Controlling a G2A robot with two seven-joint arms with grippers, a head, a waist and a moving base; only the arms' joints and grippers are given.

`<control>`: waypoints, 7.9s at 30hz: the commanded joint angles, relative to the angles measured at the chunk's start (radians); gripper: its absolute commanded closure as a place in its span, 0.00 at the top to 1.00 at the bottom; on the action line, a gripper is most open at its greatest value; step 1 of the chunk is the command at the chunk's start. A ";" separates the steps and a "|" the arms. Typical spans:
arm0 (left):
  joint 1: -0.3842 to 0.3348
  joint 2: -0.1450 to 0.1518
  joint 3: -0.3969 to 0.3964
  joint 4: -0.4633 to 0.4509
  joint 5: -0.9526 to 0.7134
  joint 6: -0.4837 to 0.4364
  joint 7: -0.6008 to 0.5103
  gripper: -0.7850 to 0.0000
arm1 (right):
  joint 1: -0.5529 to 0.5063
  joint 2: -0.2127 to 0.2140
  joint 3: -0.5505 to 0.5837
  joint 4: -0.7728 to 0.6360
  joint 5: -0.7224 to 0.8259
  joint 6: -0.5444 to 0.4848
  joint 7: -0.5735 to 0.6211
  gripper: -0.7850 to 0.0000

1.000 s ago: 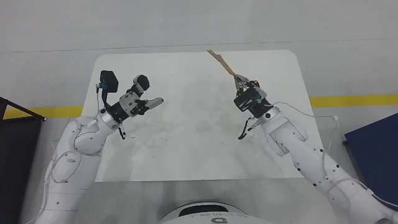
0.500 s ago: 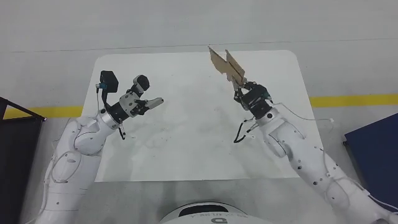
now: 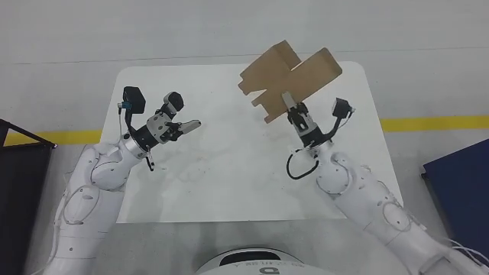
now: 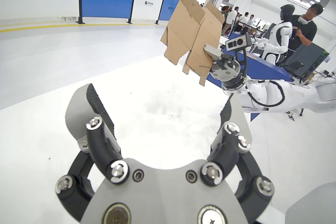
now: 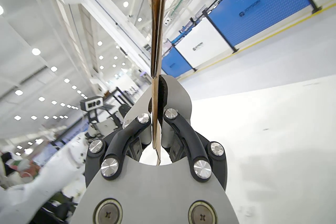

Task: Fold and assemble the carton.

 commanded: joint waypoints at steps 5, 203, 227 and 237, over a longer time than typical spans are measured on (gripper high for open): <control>0.000 0.000 0.000 0.000 0.000 0.000 0.000 1.00 | 0.012 -0.009 -0.012 0.022 0.061 -0.049 0.015 0.00; -0.329 0.052 0.448 0.199 -1.383 0.247 -1.019 0.00 | 0.001 -0.286 0.438 0.113 0.739 0.014 1.275 0.55; -0.386 0.096 0.541 0.229 -1.395 0.200 -0.971 0.00 | 0.076 -0.275 0.441 0.226 0.941 0.060 1.583 0.40; -0.408 0.112 0.568 0.230 -1.408 0.180 -0.951 0.00 | 0.109 -0.274 0.425 0.258 0.824 0.064 1.492 0.38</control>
